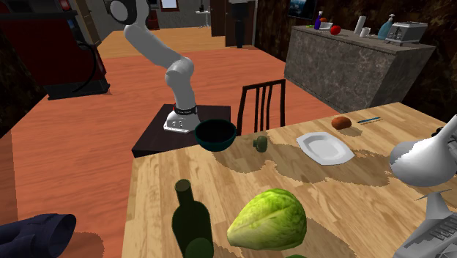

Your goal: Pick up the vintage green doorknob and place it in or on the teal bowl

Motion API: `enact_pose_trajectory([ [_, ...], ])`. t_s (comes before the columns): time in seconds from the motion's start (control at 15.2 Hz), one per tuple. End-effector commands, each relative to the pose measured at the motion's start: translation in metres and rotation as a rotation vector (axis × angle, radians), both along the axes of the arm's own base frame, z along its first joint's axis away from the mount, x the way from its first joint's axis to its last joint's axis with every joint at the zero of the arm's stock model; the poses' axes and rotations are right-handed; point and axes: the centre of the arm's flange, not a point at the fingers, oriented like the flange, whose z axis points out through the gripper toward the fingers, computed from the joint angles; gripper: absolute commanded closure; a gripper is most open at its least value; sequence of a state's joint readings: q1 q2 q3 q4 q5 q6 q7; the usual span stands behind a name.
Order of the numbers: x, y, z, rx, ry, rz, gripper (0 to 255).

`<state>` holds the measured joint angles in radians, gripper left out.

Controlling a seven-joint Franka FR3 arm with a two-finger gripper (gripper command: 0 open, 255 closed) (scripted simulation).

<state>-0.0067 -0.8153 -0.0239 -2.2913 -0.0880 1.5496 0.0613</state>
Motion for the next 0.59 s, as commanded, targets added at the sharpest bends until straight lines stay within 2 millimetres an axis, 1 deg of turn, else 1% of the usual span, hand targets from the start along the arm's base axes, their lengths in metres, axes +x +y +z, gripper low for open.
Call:
enact_pose_trajectory([
  [0.0, 0.000, 0.000, 0.000, 0.000, 0.000, 0.000, 0],
  [0.53, 0.025, -0.061, -0.085, 0.018, 0.019, -0.001, 0],
])
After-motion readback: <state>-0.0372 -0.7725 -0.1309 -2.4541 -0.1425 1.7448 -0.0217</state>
